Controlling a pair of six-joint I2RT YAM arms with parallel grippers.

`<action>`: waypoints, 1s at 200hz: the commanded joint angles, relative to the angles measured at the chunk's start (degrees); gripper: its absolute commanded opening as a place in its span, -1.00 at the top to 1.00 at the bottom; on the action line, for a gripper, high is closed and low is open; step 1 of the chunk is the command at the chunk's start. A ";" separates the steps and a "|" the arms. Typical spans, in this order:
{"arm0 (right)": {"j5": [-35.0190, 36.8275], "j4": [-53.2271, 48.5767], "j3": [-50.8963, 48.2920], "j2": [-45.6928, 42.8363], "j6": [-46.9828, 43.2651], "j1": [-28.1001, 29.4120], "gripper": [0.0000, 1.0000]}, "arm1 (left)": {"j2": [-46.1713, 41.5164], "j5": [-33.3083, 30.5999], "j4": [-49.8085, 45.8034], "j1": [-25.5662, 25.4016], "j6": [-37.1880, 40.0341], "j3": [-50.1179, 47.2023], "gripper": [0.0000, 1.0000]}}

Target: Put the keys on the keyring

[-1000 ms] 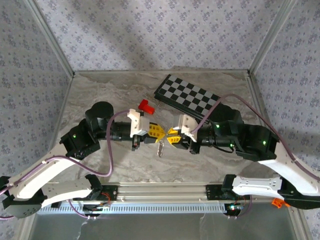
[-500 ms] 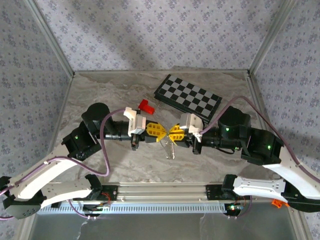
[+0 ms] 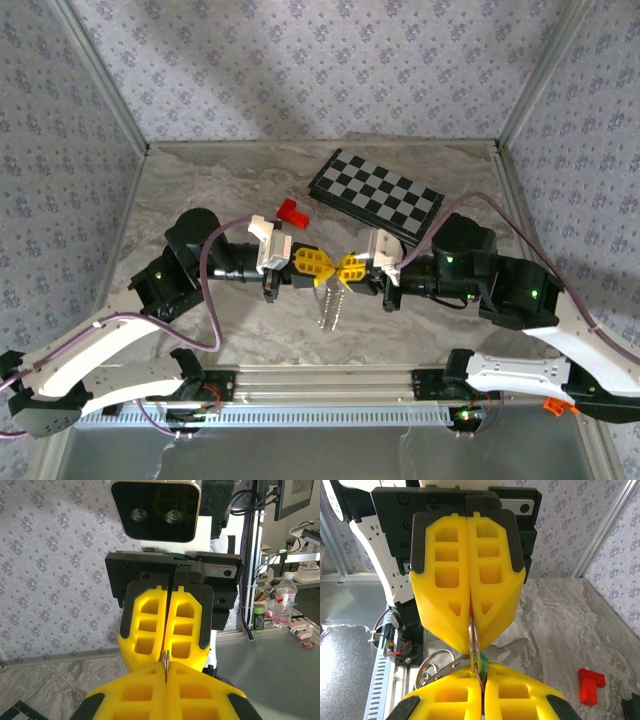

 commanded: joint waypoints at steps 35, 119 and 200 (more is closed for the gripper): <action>-0.36 -0.70 0.85 0.33 0.01 0.32 0.70 | -1.56 2.68 5.88 -0.49 -1.12 0.36 1.00; -1.45 6.58 -1.25 -3.86 0.51 0.27 0.44 | -1.80 2.30 4.59 -0.42 -0.47 0.09 1.00; -5.32 6.88 -1.44 -1.83 1.52 0.31 0.49 | -1.91 2.16 4.85 -0.44 -0.61 -0.21 1.00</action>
